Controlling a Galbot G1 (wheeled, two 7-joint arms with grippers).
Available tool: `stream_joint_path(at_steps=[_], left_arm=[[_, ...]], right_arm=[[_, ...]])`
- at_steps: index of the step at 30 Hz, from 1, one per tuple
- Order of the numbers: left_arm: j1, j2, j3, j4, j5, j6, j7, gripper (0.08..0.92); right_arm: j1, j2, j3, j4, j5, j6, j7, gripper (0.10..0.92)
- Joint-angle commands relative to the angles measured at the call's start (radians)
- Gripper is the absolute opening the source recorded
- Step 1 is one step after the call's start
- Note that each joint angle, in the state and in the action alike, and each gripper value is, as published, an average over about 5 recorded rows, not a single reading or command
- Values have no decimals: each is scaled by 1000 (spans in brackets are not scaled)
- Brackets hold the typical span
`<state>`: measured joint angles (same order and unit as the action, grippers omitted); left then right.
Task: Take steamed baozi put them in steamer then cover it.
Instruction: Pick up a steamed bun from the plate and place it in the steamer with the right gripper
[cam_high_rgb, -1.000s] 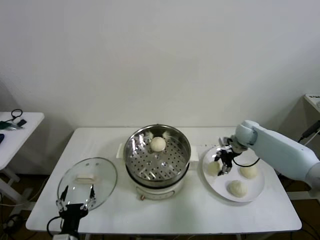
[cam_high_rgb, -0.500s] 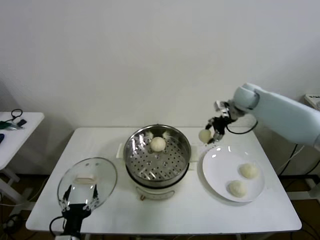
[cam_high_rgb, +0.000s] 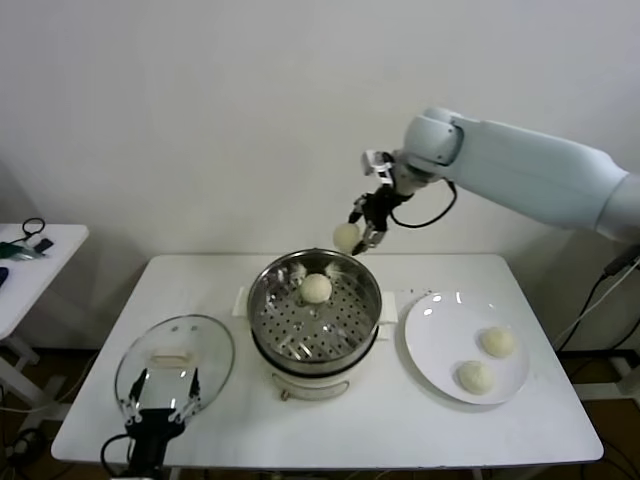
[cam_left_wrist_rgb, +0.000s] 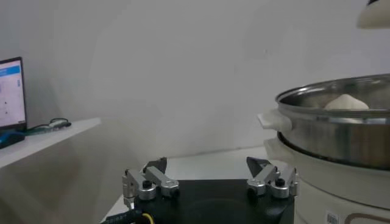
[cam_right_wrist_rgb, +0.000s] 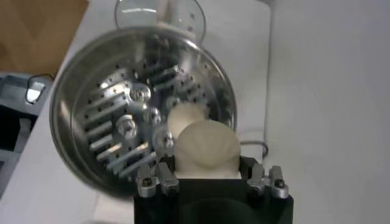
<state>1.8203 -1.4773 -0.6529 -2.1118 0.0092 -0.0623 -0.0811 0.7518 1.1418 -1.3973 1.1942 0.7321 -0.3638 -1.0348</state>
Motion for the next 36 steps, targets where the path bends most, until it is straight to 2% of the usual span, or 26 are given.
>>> stream_joint_path(at_steps=[1,14,36], left_arm=[[18,5,-6,-13,-7,-6,2,823],[16,7,-20,-16,-5,2,0,823],[15,-9,-21,-4,-15,12,-4,823]], right_arm=[[31,144,-75,36,112,-59,69,676],[-112,256,-91,-26,56,-73,109,670],[-207,278,-98,-79,-9,-53,103,685]])
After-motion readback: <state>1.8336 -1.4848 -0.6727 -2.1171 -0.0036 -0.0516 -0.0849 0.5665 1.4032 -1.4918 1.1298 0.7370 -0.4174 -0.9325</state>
